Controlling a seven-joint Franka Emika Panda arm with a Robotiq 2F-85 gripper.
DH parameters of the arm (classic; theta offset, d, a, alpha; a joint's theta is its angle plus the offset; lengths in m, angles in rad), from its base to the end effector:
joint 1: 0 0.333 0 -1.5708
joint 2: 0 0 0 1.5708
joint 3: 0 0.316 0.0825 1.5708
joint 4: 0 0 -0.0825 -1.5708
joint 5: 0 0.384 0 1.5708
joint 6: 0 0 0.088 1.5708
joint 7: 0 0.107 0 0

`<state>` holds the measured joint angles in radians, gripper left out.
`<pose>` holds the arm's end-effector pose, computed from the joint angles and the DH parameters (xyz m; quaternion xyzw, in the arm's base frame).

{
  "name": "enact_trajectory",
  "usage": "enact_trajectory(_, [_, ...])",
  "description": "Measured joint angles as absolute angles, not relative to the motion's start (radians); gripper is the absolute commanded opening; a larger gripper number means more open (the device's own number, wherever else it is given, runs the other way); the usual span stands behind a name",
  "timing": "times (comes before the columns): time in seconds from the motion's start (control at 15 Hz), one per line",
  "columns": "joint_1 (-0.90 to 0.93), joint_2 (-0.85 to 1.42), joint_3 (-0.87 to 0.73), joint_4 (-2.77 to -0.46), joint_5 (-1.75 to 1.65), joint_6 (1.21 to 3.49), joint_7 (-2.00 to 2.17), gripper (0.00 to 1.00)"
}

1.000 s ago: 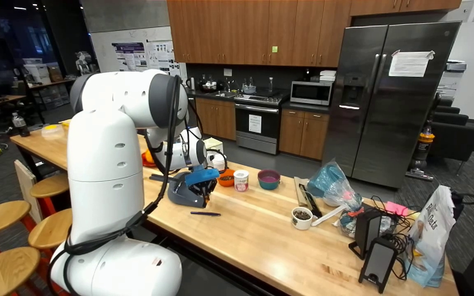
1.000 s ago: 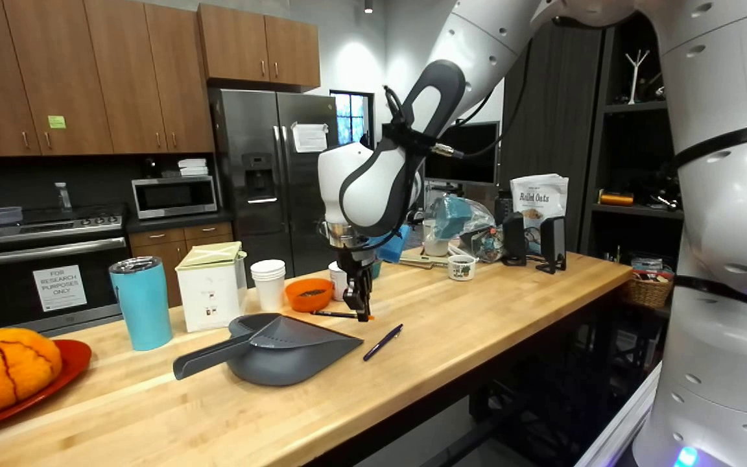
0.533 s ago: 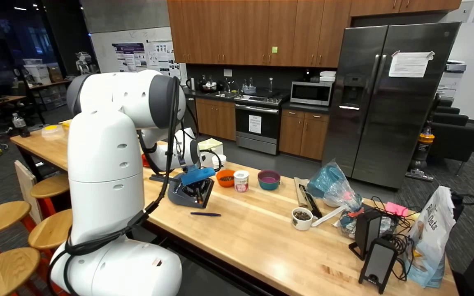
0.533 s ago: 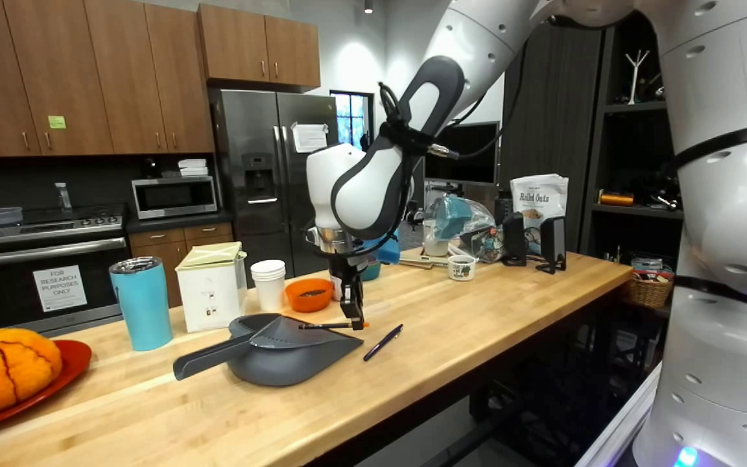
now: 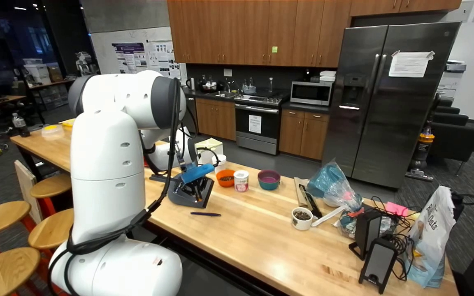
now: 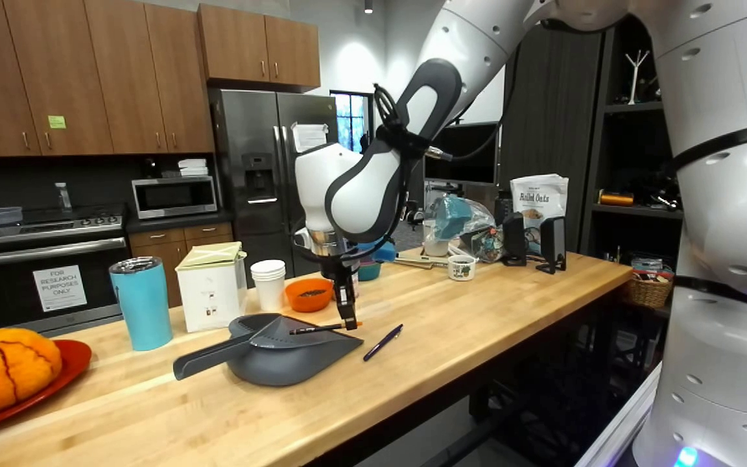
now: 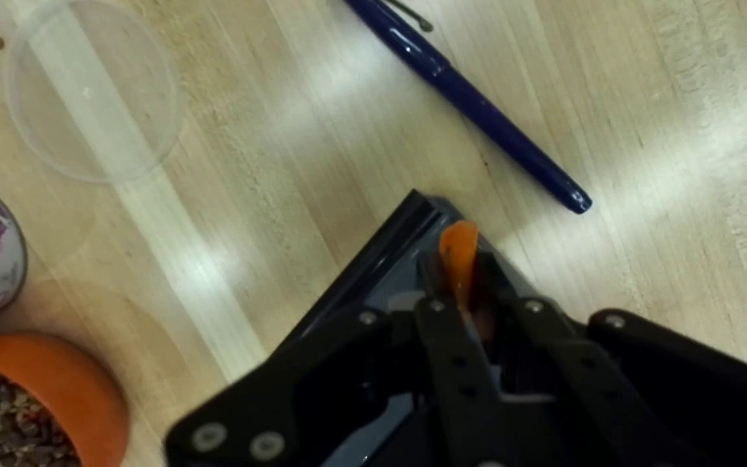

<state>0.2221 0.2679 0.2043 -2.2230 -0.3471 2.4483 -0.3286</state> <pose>0.4964 0.2257 0.2527 0.8697 0.4866 -0.0110 0.0819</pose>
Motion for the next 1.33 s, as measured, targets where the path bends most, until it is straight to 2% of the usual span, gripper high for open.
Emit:
enact_trajectory(0.53, [0.276, 0.352, 0.212, -2.111, -0.393, 2.441, -0.329, 0.04])
enact_trajectory(0.6, [0.281, 0.364, 0.213, -2.095, -0.393, 2.436, -0.329, 0.39])
enact_trajectory(0.73, [0.287, 0.386, 0.214, -2.069, -0.393, 2.422, -0.329, 0.44])
enact_trajectory(1.2, [0.286, 0.426, 0.206, -2.024, -0.393, 2.382, -0.328, 0.90])
enact_trajectory(1.33, [0.285, 0.426, 0.200, -2.024, -0.393, 2.381, -0.326, 1.00])
